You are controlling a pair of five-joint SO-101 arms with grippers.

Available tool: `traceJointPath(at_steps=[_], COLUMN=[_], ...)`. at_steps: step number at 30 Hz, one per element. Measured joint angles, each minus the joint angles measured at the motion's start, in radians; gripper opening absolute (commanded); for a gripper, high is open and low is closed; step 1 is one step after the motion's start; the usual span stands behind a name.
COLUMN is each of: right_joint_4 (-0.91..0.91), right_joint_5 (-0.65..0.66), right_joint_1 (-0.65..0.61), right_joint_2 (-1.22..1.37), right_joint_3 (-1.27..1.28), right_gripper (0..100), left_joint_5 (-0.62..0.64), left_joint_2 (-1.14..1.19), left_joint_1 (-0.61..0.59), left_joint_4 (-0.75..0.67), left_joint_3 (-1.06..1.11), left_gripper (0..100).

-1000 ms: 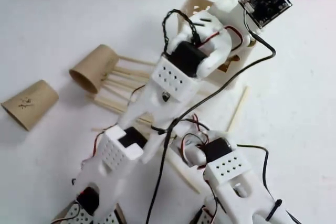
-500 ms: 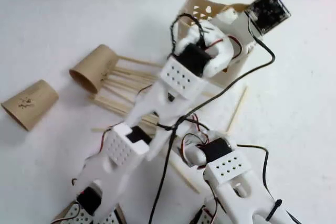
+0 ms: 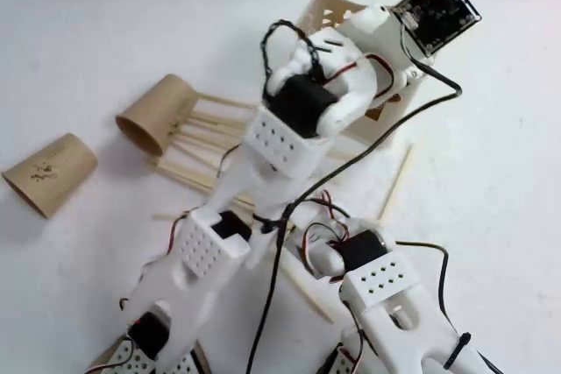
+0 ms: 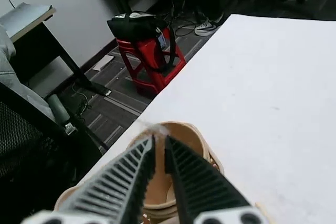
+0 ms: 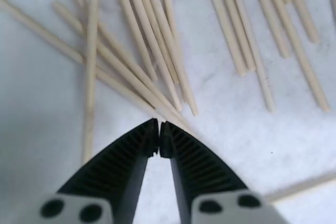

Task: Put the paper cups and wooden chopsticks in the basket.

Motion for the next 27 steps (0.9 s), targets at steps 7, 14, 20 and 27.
traceJointPath(at_steps=[7,14,20,27], right_joint_4=[0.0,0.0,0.0,0.0], right_joint_5=[0.0,0.0,0.0,0.0], right_joint_1=[0.0,0.0,0.0,0.0], right_joint_2=[0.0,0.0,0.0,0.0], right_joint_3=[0.0,0.0,0.0,0.0], right_gripper=[2.1,2.1,2.2,2.2], left_joint_5=[0.0,0.0,0.012,0.081], left_joint_2=[-0.092,-0.207,-0.304,-0.396], left_joint_1=[-0.04,-0.167,-0.319,-0.537], left_joint_4=[0.209,0.405,0.477,0.479], left_joint_3=[-0.023,-0.025,-0.025,0.0], left_gripper=[5,5,5,6])
